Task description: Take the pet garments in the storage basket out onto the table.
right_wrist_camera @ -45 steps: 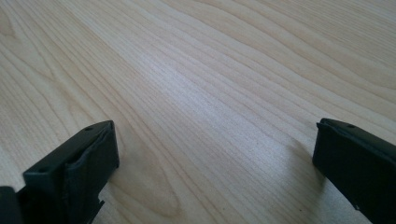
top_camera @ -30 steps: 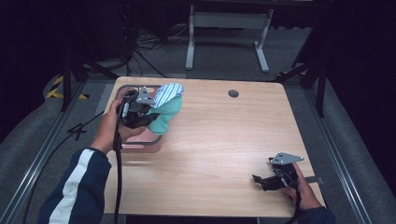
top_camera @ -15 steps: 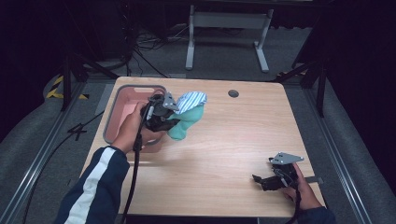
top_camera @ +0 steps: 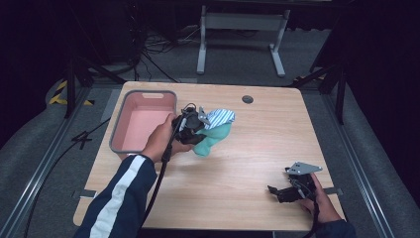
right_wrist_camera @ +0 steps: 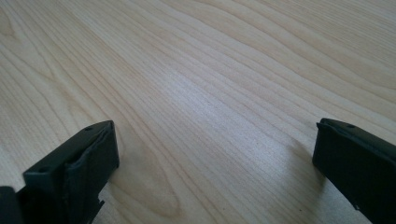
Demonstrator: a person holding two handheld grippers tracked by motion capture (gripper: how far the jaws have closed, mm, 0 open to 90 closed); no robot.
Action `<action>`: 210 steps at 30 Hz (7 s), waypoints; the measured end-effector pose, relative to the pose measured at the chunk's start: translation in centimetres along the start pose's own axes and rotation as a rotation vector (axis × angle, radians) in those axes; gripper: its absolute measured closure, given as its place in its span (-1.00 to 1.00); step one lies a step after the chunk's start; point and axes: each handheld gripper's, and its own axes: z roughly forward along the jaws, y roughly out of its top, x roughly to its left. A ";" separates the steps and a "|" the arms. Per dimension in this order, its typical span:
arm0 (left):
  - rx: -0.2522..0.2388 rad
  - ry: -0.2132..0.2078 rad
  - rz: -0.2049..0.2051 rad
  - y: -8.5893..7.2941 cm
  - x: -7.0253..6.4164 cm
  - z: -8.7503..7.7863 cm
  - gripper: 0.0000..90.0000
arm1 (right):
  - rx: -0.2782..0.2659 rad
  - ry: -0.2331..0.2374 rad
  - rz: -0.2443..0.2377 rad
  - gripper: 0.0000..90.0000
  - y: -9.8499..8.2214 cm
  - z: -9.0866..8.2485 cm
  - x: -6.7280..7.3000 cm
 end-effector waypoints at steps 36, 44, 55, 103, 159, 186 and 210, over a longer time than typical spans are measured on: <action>0.051 -0.172 -0.074 -0.6 -3.1 11.6 0.60 | 0.002 0.001 0.002 -0.99 0.0 0.0 0.0; 0.067 -0.148 -0.055 -0.4 -3.3 11.1 0.33 | 0.002 0.001 0.002 -0.99 0.0 0.0 0.0; 0.066 -0.114 -0.045 -0.5 -3.3 9.1 -0.16 | 0.001 0.001 0.002 -0.99 0.0 0.0 0.0; 0.045 -0.041 0.114 -8.0 -5.6 2.5 -0.51 | 0.002 0.001 0.002 -0.99 0.0 0.0 0.0; -0.034 -0.002 -0.081 -22.5 -3.3 -1.4 -0.57 | 0.001 0.001 0.002 -0.99 0.0 0.0 0.0; -0.163 -0.020 -0.301 -29.8 -1.1 -1.8 -0.61 | 0.001 0.001 0.002 -0.99 0.0 0.0 0.0; -0.220 0.009 -0.322 -30.6 -1.6 -1.7 -0.67 | 0.003 -0.001 0.004 -0.99 0.0 0.0 0.1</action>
